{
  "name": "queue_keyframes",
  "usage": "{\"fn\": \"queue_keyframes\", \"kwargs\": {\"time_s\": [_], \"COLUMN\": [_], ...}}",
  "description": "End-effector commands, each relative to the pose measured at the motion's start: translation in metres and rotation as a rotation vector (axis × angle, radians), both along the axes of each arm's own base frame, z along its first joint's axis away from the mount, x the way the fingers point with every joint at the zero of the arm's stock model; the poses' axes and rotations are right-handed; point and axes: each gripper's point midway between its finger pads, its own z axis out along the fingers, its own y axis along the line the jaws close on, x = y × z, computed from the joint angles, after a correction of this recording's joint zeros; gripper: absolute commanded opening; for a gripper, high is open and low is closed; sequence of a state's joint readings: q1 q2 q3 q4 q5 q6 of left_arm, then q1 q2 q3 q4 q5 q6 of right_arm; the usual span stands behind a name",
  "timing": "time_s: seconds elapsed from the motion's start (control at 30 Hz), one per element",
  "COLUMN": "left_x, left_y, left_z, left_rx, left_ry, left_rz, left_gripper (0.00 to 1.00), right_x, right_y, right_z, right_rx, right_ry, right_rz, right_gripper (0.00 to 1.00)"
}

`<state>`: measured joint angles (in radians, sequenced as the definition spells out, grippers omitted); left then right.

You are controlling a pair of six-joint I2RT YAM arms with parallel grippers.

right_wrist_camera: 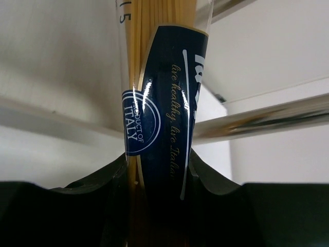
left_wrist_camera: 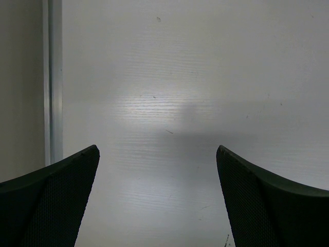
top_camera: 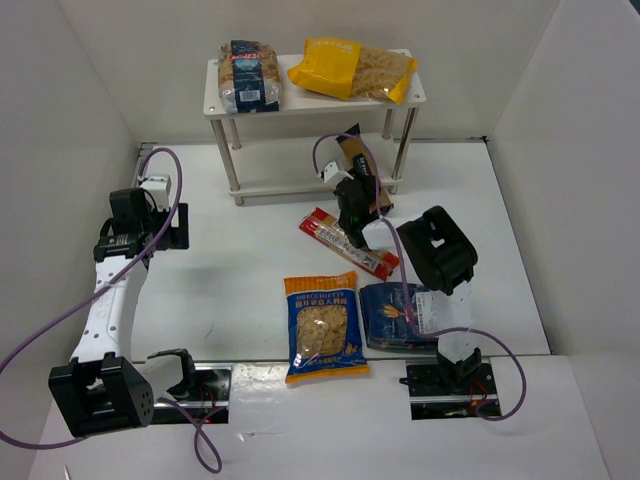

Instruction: Place and organize the pasta boxes and bags onto the shelf

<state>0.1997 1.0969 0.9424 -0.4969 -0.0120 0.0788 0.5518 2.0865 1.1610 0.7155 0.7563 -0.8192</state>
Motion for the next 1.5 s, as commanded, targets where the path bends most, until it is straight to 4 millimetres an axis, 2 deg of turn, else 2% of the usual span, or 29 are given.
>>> {"fn": "queue_keyframes", "kwargs": {"time_s": [0.0,0.13,0.33,0.37,0.43,0.47,0.53,0.77,0.9,1.1,1.13,1.23,1.33,1.47], "left_x": [0.004,0.003,0.002,0.002,0.003,0.003,0.003,0.002,0.002,0.002,0.002,0.002,0.002,0.002], "left_y": [0.000,-0.002,-0.002,-0.004,-0.004,-0.004,-0.004,-0.006,-0.007,-0.007,-0.007,-0.007,-0.007,-0.007], "left_z": [0.007,0.005,0.008,0.008,0.008,0.008,0.008,0.010,0.011,0.013,0.013,0.013,0.013,0.013], "left_rx": [0.006,-0.001,0.000,-0.005,-0.005,-0.005,-0.005,-0.009,-0.015,-0.013,-0.013,-0.013,-0.013,-0.013], "left_ry": [-0.033,-0.025,-0.034,-0.035,-0.035,-0.035,-0.035,-0.046,-0.047,-0.056,-0.056,-0.056,-0.056,-0.056], "left_rz": [-0.017,-0.024,-0.024,-0.031,-0.031,-0.031,-0.031,-0.038,-0.045,-0.045,-0.045,-0.045,-0.045,-0.045], "left_gripper": [1.00,1.00,1.00,1.00,1.00,1.00,1.00,1.00,1.00,1.00,1.00,1.00,1.00,1.00], "right_x": [0.013,0.015,0.020,0.021,0.023,0.024,0.026,0.035,0.036,0.039,0.040,0.044,0.044,0.047], "right_y": [0.006,0.009,0.015,0.016,0.017,0.018,0.018,0.026,0.024,0.018,0.020,0.018,0.018,0.008], "right_z": [0.088,0.083,0.074,0.080,0.074,0.080,0.075,0.080,0.084,0.078,0.072,0.076,0.080,0.080], "right_rx": [0.083,0.000,-0.048,-0.047,-0.057,-0.042,-0.045,0.031,0.026,0.013,0.045,0.116,0.139,0.135], "right_ry": [-0.289,-0.292,-0.290,-0.304,-0.303,-0.322,-0.317,-0.330,-0.352,-0.364,-0.357,-0.341,-0.363,-0.364], "right_rz": [-0.065,-0.075,-0.086,-0.088,-0.088,-0.091,-0.100,-0.098,-0.122,-0.143,-0.140,-0.144,-0.145,-0.163], "right_gripper": [0.00,0.00,0.00,0.00,0.00,0.00,0.00,0.00,0.00,0.00,0.00,0.00,0.00,0.00]}}
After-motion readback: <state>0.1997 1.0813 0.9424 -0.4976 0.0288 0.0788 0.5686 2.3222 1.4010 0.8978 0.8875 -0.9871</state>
